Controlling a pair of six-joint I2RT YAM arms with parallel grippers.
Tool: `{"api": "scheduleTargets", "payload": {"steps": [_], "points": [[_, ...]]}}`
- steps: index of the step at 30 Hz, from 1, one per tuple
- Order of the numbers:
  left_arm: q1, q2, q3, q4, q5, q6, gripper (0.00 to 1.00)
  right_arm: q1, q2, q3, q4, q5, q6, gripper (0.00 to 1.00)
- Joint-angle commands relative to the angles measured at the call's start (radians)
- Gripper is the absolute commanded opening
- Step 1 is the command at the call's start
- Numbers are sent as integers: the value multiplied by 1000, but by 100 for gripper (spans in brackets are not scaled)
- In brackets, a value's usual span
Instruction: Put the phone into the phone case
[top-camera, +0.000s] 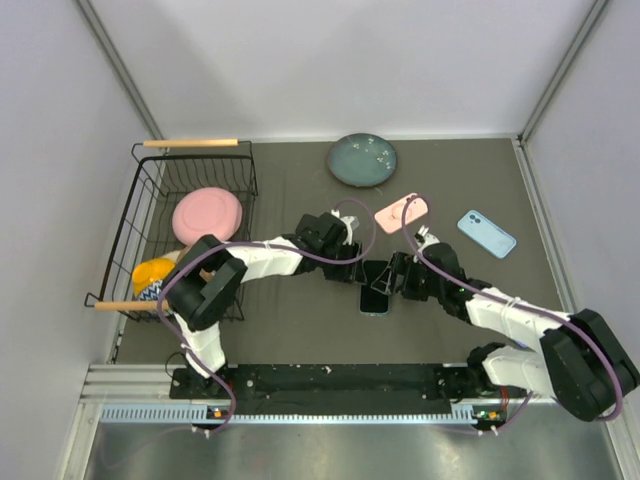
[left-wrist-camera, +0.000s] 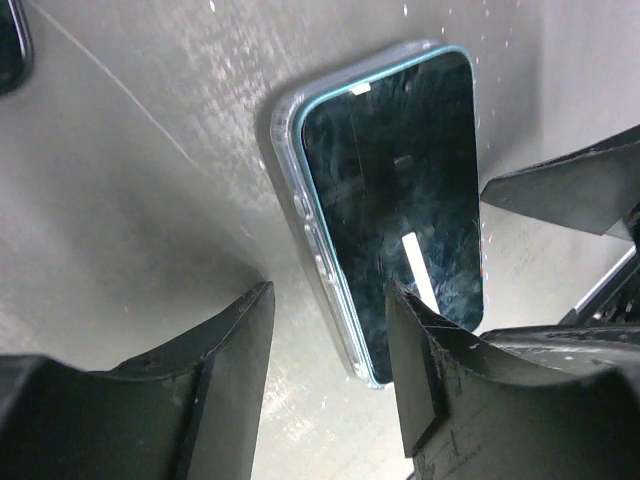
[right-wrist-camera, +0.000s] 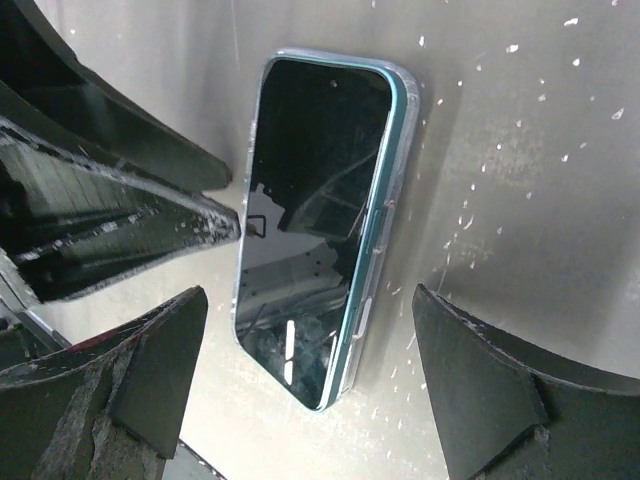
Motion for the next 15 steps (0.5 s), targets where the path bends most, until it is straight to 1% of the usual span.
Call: {"api": "scheduleTargets", "payload": {"steps": [1, 5, 7, 13, 15], "points": [[8, 51, 45, 29, 6, 7, 54, -7, 44, -11, 98, -17, -26, 84], [11, 75, 51, 28, 3, 4, 52, -7, 72, -8, 105, -15, -12, 84], [12, 85, 46, 34, 15, 0, 50, -7, 84, -12, 119, -24, -6, 84], [15, 95, 37, -3, 19, -2, 48, -9, 121, -26, 202, -72, 32, 84], [17, 90, 14, 11, 25, -5, 48, -7, 122, -37, 251, -87, 55, 84]]}}
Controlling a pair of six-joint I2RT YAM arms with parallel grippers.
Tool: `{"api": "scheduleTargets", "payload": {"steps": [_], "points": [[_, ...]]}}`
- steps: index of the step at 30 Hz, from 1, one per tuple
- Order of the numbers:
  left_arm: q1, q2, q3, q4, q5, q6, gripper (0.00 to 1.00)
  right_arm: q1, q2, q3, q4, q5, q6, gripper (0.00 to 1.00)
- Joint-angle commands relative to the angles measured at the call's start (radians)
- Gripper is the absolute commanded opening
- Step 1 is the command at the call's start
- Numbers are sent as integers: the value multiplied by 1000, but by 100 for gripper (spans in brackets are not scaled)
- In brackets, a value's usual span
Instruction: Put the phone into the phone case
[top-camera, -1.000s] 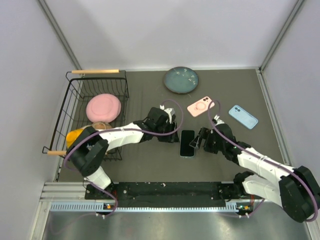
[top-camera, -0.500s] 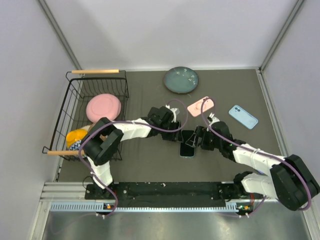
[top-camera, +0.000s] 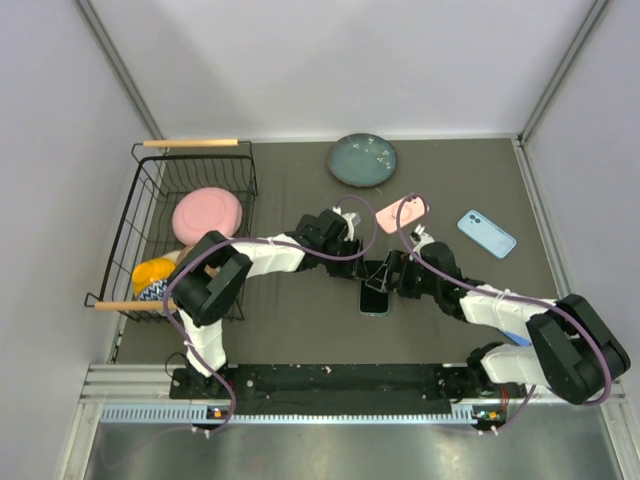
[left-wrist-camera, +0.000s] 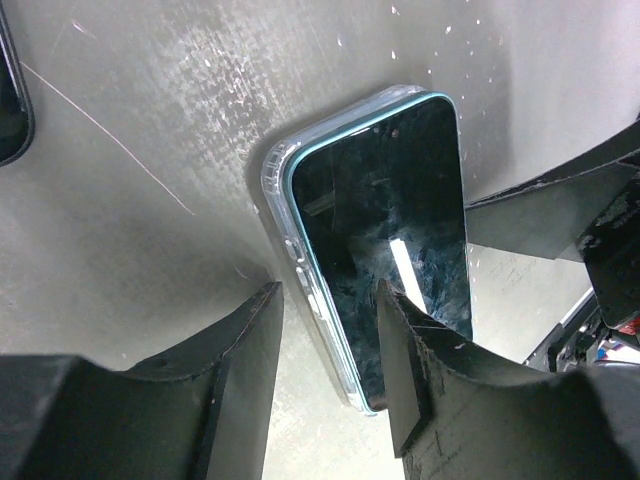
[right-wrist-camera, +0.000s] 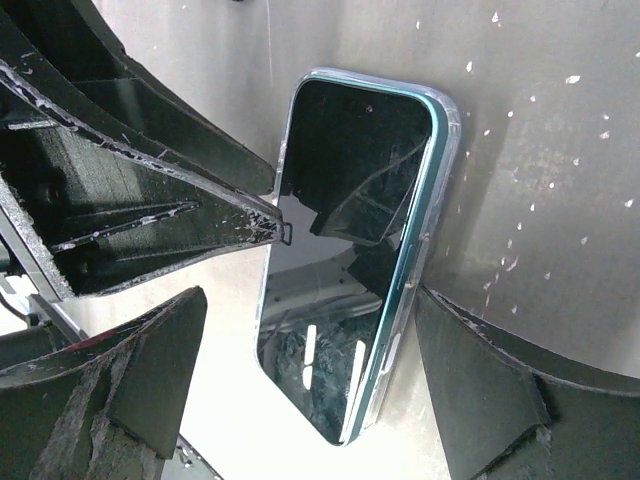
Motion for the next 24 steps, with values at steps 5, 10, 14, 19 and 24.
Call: {"api": "scheduleTargets", "payload": {"steps": [5, 10, 14, 19, 24], "points": [[7, 27, -77, 30, 55, -12, 43, -16, 46, -48, 190, -90, 77, 84], [7, 15, -103, 32, 87, -23, 33, -55, 97, -109, 418, -183, 155, 84], [7, 7, -126, 36, 109, -24, 28, -81, 123, -144, 535, -235, 206, 84], [15, 0, -158, 90, 152, -46, 27, -81, 148, -158, 642, -284, 226, 83], [18, -14, -172, 90, 149, -44, 26, -94, 151, -172, 694, -311, 237, 77]]}}
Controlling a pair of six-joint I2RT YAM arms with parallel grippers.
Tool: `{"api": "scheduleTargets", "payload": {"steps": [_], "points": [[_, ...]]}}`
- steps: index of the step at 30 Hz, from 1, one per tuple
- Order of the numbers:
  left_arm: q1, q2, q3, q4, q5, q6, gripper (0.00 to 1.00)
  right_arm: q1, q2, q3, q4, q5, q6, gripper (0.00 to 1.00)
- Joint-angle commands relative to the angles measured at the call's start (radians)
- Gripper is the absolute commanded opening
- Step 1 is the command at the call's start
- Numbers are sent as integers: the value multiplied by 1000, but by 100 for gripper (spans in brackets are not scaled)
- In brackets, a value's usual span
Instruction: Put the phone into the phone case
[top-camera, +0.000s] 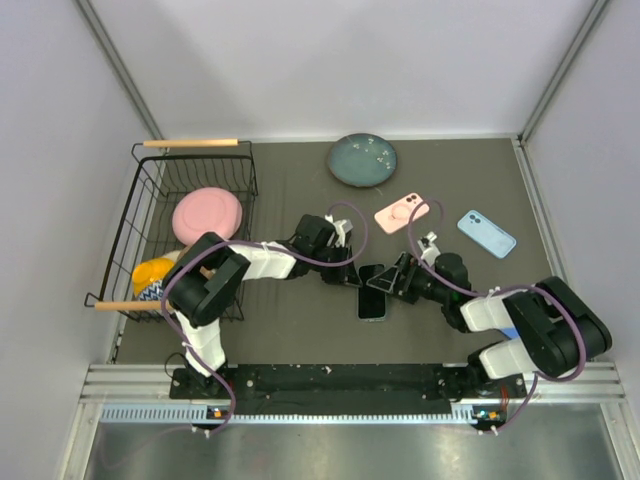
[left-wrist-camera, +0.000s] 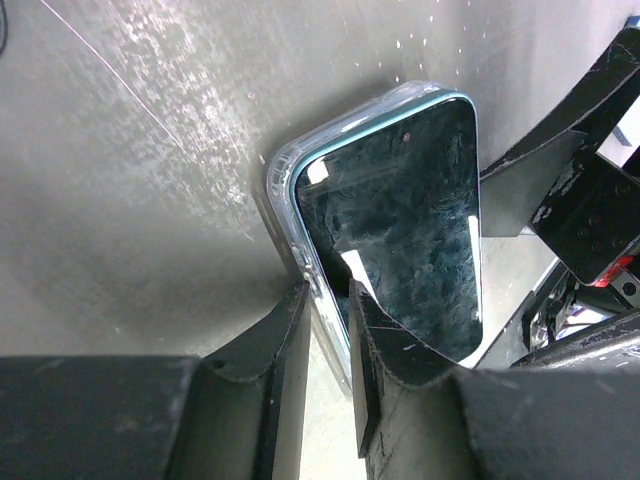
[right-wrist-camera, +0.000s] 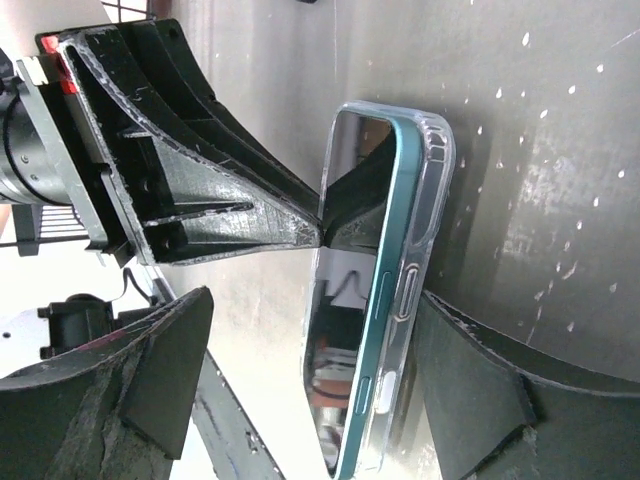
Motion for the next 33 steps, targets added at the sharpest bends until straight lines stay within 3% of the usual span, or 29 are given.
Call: {"api": "scheduleTargets", "payload": {"steps": [1, 5, 15, 21, 22, 23, 33], "points": [[-17, 6, -41, -61, 26, 10, 26, -9, 3, -1, 171, -90, 27, 74], [-12, 8, -42, -75, 15, 25, 26, -32, 14, -24, 199, -96, 37, 55], [-8, 0, -42, -99, -20, 55, 27, -47, 74, -34, 298, -150, 63, 44], [-5, 0, -42, -128, -22, 62, 27, -47, 98, -18, 306, -164, 66, 20], [-5, -2, -42, -132, -23, 62, 27, -47, 100, -14, 292, -165, 57, 7], [-5, -5, -42, -132, -25, 62, 27, -49, 107, -6, 273, -165, 55, 1], [-3, -8, -47, -128, -25, 64, 28, -49, 63, 34, 35, -93, -34, 0]]}}
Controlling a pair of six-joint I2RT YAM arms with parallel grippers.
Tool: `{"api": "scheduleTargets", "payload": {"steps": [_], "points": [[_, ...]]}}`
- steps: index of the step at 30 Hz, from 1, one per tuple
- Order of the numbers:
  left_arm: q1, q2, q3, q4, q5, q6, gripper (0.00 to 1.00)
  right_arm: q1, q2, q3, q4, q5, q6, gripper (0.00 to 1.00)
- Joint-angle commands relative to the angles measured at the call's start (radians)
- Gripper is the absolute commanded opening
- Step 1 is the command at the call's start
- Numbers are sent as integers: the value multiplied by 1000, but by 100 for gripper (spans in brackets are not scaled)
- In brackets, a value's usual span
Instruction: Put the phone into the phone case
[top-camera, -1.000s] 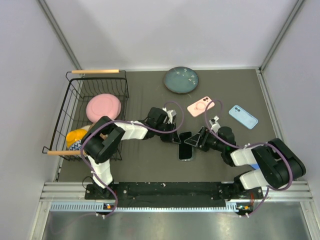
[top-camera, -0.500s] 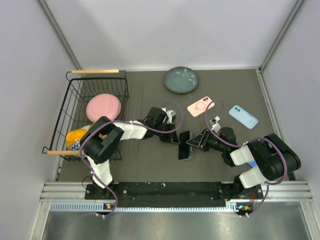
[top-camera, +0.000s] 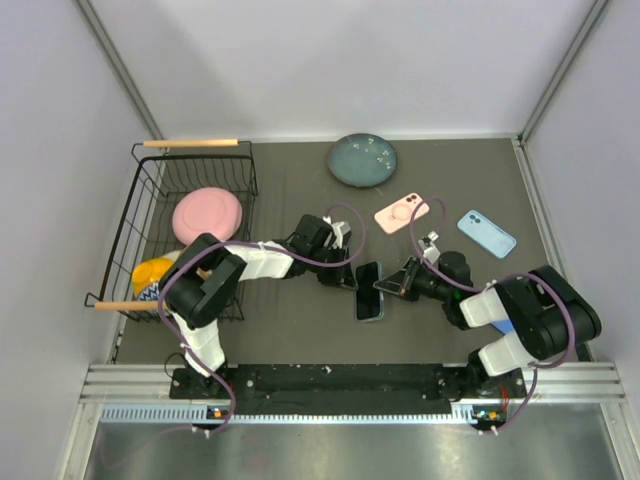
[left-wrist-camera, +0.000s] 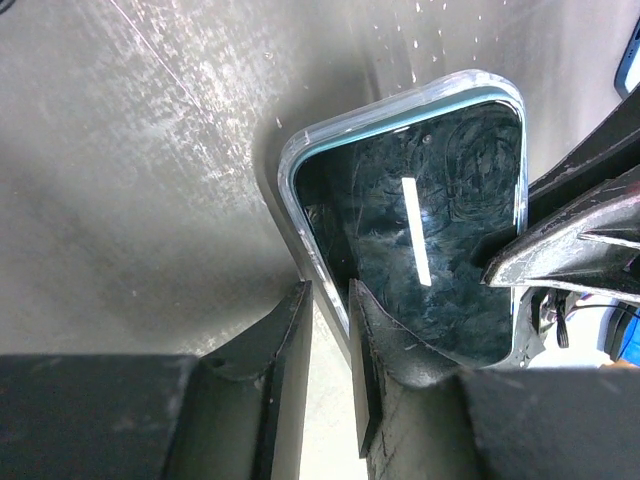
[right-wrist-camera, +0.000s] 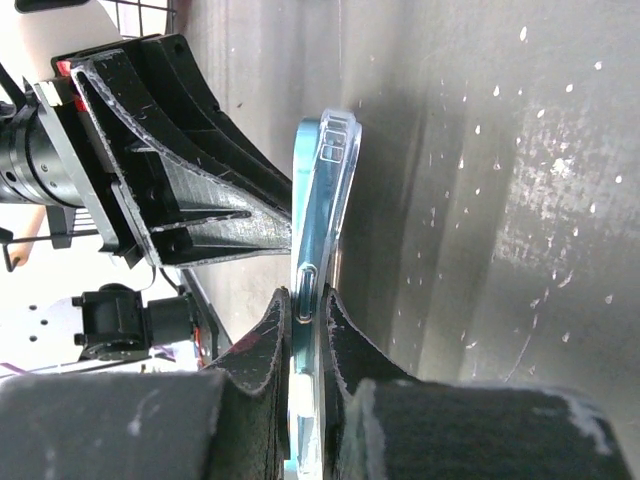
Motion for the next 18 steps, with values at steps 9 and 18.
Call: {"api": "scheduleTargets", "payload": {"steps": [9, 18], "points": [[26, -174, -35, -118, -76, 67, 48, 12, -271, 107, -374, 51, -211, 0], [96, -571, -49, -138, 60, 147, 59, 11, -641, 195, -635, 44, -268, 0]]}}
